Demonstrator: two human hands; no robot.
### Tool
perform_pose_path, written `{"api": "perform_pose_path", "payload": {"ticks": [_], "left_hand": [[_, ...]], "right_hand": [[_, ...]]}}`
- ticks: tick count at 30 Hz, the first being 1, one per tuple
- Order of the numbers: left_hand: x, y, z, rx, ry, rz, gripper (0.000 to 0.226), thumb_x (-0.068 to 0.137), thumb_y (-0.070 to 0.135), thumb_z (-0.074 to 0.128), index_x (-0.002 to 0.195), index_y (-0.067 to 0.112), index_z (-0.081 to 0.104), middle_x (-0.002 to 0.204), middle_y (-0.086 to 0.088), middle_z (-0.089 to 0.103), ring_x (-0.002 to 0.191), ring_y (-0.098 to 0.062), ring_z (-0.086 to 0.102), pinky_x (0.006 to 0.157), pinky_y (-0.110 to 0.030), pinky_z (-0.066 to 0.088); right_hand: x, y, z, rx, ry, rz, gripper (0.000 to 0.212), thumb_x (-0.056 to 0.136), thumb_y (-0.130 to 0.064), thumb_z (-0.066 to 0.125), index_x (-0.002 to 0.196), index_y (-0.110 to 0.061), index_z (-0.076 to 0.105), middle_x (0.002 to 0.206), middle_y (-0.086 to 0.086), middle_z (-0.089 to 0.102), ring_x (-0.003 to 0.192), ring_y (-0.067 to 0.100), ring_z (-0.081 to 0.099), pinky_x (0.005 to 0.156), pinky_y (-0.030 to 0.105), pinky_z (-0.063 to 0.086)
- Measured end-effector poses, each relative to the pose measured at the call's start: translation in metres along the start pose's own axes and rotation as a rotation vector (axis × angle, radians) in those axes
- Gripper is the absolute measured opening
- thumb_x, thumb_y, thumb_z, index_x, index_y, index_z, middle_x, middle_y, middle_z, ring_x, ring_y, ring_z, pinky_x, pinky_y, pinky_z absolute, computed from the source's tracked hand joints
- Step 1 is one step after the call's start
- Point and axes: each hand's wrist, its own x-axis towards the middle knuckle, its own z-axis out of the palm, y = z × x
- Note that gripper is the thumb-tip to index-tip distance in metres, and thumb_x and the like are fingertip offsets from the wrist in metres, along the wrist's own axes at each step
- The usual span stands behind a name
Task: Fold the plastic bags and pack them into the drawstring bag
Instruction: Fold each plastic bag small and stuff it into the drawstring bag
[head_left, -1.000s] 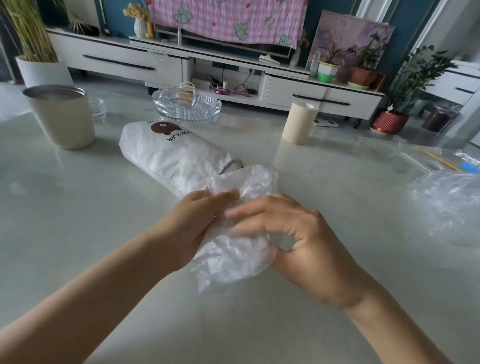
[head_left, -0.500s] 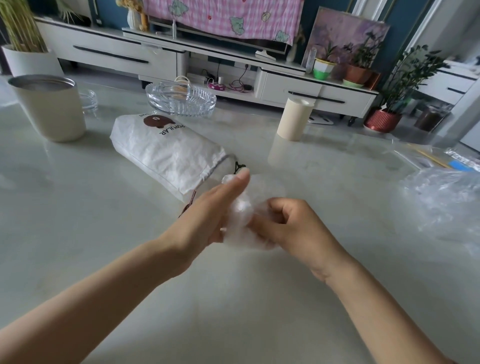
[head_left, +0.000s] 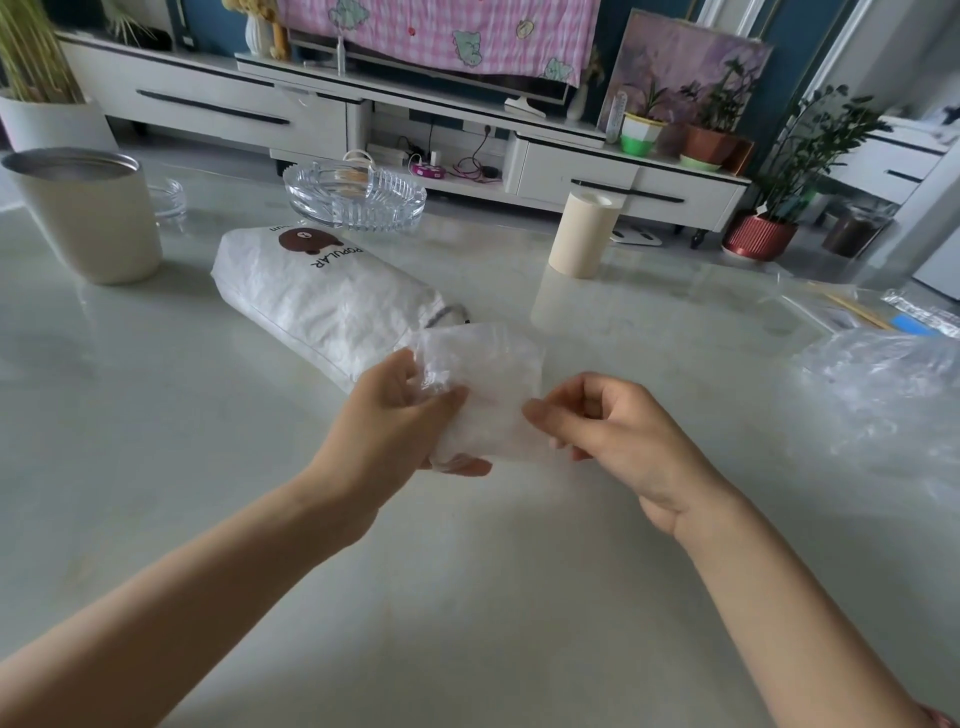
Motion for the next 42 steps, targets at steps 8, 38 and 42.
{"api": "perform_pose_path", "payload": {"ticks": [8,38,42], "left_hand": [[-0.004,0.004,0.005,0.086,-0.153,-0.026,0.011,0.092,0.006,0.053,0.101,0.002,0.058,0.076,-0.019,0.071,0.059,-0.029,0.069,0.049,-0.027,0.054],[0.004,-0.004,0.004,-0.047,-0.087,-0.307,0.007,0.081,0.004,0.062,0.075,0.007,0.063,0.069,-0.004,0.065,0.052,-0.015,0.058,0.049,-0.017,0.048],[0.003,-0.006,0.001,0.070,-0.060,-0.225,0.017,0.083,-0.008,0.059,0.079,0.008,0.063,0.066,-0.002,0.060,0.051,-0.010,0.053,0.057,-0.017,0.048]], "right_hand": [[-0.007,-0.002,0.022,0.449,-0.266,0.018,0.028,0.082,-0.014,0.062,0.107,-0.001,0.064,0.089,0.006,0.070,0.078,0.012,0.066,0.065,0.018,0.050],[0.000,0.006,0.021,0.350,-0.203,-0.097,0.057,0.069,0.024,0.032,0.034,-0.017,0.049,0.090,0.003,0.069,0.085,0.016,0.065,0.068,0.020,0.050],[0.002,0.008,0.016,0.254,-0.230,-0.090,0.058,0.074,0.024,0.039,0.038,-0.017,0.059,0.092,-0.003,0.068,0.089,0.013,0.063,0.075,0.018,0.048]]}}
